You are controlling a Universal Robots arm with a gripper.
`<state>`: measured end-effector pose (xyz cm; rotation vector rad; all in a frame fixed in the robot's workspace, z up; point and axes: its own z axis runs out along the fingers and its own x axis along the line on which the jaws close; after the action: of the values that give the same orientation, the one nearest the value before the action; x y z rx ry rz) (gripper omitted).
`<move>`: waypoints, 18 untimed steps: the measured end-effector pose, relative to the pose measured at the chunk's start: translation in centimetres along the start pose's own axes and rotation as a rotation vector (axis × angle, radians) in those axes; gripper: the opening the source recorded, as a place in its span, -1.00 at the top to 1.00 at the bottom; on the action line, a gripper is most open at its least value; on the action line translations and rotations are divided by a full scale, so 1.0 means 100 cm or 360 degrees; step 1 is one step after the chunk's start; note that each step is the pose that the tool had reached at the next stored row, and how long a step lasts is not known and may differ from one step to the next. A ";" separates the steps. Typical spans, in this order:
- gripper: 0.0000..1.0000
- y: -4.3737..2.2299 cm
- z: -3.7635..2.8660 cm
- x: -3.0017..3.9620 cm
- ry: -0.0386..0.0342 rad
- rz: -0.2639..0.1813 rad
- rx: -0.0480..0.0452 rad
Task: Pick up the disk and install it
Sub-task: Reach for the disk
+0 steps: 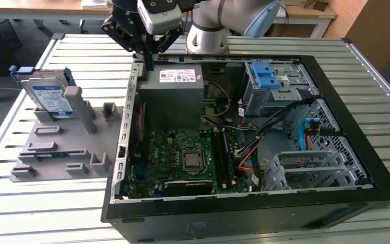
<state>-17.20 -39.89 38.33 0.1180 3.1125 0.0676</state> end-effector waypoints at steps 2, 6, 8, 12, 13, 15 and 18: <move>0.78 0.0000 0.0001 0.0003 0.0000 0.0000 0.0000; 0.78 -0.0001 0.0002 0.0014 0.0000 0.0000 0.0000; 0.78 -0.0001 0.0002 0.0017 0.0000 0.0000 0.0000; 0.78 -0.0003 0.0003 0.0038 0.0000 0.0000 0.0000; 0.78 -0.0003 0.0003 0.0043 0.0000 0.0000 0.0000; 0.78 -0.0004 0.0005 0.0050 0.0000 0.0000 0.0000; 0.78 -0.0005 0.0007 0.0060 0.0000 0.0000 0.0000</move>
<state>-17.80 -39.89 38.24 0.1180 3.1125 0.0677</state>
